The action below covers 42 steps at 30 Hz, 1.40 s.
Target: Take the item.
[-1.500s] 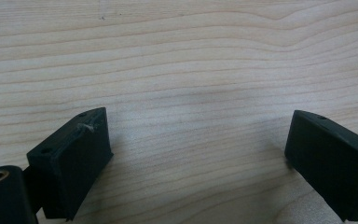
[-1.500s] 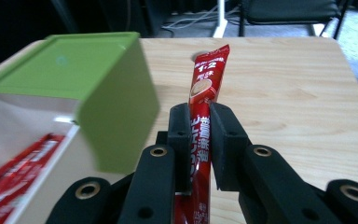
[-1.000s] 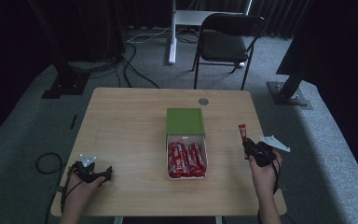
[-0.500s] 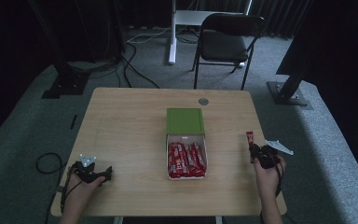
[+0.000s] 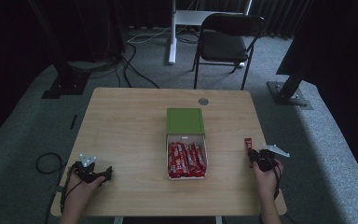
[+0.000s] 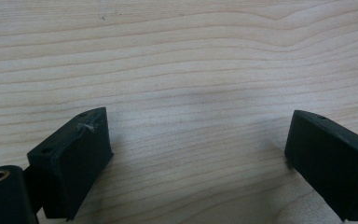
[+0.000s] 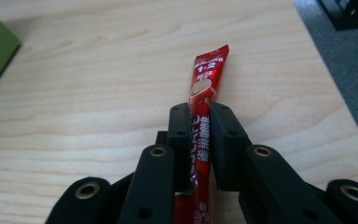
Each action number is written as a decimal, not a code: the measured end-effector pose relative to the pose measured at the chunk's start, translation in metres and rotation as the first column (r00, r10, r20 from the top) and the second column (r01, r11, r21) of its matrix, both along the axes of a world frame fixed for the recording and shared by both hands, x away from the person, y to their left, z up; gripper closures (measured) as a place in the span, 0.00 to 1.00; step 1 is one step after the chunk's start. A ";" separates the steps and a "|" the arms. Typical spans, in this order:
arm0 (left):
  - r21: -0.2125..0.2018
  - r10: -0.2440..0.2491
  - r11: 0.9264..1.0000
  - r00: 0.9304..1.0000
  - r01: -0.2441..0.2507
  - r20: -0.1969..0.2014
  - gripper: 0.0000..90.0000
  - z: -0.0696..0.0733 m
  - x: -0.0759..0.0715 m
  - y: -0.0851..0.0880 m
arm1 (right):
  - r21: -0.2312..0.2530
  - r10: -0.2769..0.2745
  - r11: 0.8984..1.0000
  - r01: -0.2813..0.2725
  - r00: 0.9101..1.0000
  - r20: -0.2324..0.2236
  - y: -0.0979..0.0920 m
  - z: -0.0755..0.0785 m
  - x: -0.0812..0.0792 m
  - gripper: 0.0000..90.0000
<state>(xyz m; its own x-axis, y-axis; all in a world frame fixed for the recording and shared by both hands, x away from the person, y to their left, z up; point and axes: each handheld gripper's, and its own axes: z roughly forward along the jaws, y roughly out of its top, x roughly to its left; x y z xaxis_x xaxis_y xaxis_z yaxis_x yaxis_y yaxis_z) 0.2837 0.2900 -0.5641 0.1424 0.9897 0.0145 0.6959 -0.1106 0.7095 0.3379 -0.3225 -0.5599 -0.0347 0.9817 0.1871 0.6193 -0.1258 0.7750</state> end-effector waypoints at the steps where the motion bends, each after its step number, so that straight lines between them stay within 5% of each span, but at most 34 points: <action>1: 0.000 0.000 1.000 1.000 0.000 0.000 0.08 0.000 0.000 0.000 | -0.006 -0.002 1.000 0.002 1.000 -0.006 -0.001 -0.002 0.000 0.88; 12: 0.000 0.000 1.000 1.000 0.000 0.000 0.08 0.000 0.000 0.000 | -0.014 -0.009 1.000 0.009 1.000 -0.030 -0.005 -0.009 0.000 0.87; 16: 0.000 0.000 1.000 1.000 0.000 0.000 0.08 0.000 0.000 0.000 | -0.008 -0.011 1.000 0.010 0.999 -0.042 -0.006 -0.006 0.000 0.80; 30: -0.001 0.000 1.000 1.000 0.000 0.000 0.08 0.000 0.000 0.000 | -0.015 -0.006 1.000 0.006 1.000 0.013 -0.006 0.010 -0.001 0.62; 42: -0.001 0.000 1.000 1.000 0.000 0.000 0.08 0.000 0.000 0.000 | -0.001 0.076 0.997 -0.076 0.994 0.073 0.010 0.017 -0.005 0.55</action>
